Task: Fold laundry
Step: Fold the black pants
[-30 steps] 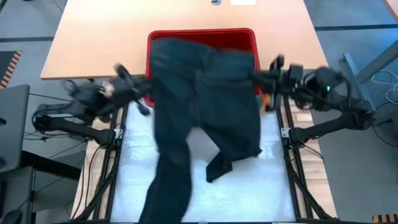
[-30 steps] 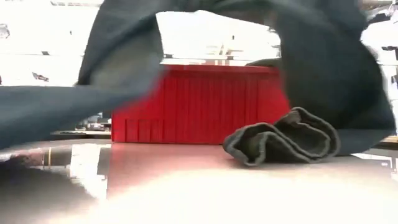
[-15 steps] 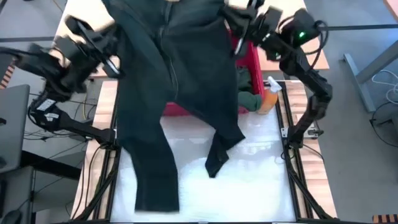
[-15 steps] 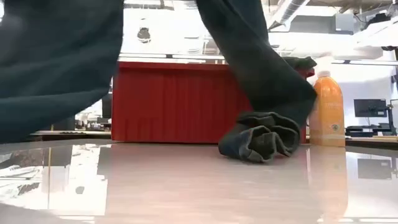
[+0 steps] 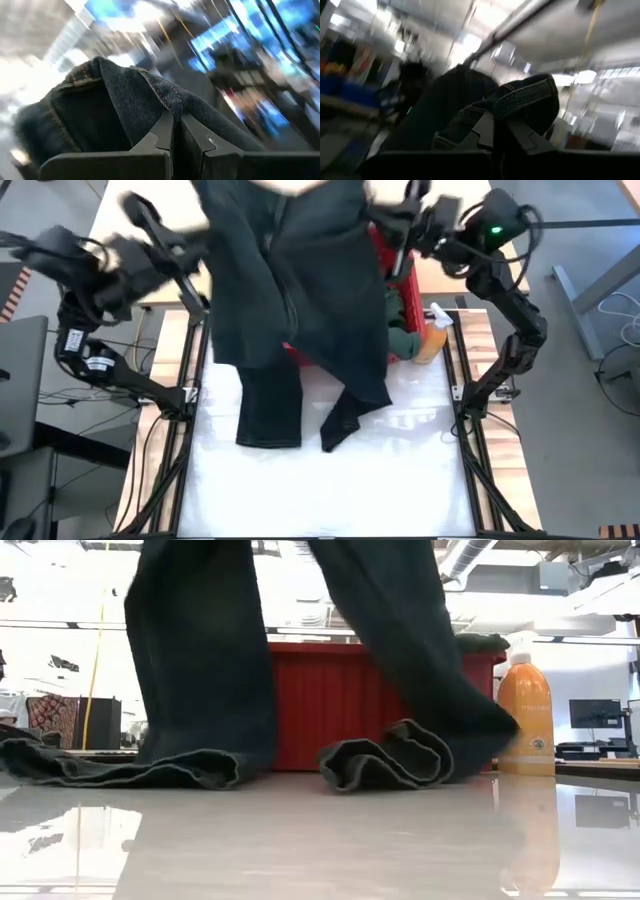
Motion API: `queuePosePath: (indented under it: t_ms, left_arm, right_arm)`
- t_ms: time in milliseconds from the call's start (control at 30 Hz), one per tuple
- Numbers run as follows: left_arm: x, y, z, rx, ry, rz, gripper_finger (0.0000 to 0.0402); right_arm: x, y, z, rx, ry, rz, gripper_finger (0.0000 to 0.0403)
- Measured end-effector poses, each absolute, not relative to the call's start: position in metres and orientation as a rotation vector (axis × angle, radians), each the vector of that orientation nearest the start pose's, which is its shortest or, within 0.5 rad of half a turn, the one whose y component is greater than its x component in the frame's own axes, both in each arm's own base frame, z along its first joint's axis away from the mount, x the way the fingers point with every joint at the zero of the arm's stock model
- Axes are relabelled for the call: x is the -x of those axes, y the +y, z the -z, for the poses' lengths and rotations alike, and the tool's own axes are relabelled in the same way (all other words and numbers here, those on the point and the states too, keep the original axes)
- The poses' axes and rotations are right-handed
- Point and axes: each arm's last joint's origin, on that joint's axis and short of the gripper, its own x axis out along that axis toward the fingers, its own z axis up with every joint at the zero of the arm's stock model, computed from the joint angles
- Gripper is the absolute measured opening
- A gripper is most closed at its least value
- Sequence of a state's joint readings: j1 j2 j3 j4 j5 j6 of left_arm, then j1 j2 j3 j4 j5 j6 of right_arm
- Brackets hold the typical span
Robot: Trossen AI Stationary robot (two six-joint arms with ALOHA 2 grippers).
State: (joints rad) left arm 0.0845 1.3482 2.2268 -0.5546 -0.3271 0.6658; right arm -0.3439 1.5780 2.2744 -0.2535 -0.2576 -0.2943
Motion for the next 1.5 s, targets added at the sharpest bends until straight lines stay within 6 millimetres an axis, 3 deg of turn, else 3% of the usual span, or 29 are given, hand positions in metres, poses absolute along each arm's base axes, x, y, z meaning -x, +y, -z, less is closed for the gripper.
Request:
queuePosePath:
  t_ms: [133, 267, 400, 533, 700, 833, 1033, 1133, 1267, 1500]
  left_arm:
    - [-0.178, 0.023, -0.582, -0.434, 0.081, -0.343, 0.0002]
    - [-0.189, 0.015, -0.549, -0.278, 0.273, -0.018, 0.0002]
    - [-0.206, 0.004, -0.505, -0.133, 0.519, 0.227, 0.0002]
    - [-0.231, -0.015, -0.441, -0.054, 0.744, 0.303, 0.0002]
    - [-0.242, -0.034, -0.363, 0.086, 0.848, 0.366, 0.0002]
    - [-0.232, -0.033, -0.314, 0.236, 0.887, 0.291, 0.0002]
    - [-0.217, -0.031, -0.236, 0.536, 0.894, 0.148, 0.0002]
    - [-0.214, -0.039, -0.210, 0.715, 0.804, 0.208, 0.0002]
    - [-0.210, -0.046, -0.191, 0.875, 0.703, 0.234, 0.0008]
    - [-0.205, -0.049, -0.182, 0.994, 0.756, 0.193, 0.0078]
  right_arm:
    - [-0.240, -0.076, -0.590, 0.330, -0.141, 0.079, 0.0037]
    - [-0.232, -0.064, -0.570, 0.192, 0.063, -0.144, 0.0037]
    - [-0.238, -0.041, -0.537, 0.053, 0.326, -0.360, 0.0037]
    - [-0.257, -0.013, -0.494, -0.047, 0.583, -0.467, 0.0037]
    - [-0.264, 0.013, -0.433, -0.243, 0.844, -0.487, 0.0037]
    - [-0.263, 0.017, -0.368, -0.419, 1.011, -0.382, 0.0038]
    - [-0.250, 0.014, -0.285, -0.678, 1.096, -0.266, 0.0042]
    - [-0.243, 0.019, -0.253, -0.756, 1.162, -0.231, 0.0043]
    - [-0.235, 0.027, -0.228, -0.792, 1.251, -0.199, 0.0048]
    - [-0.231, 0.037, -0.220, -0.751, 1.269, -0.212, 0.0090]
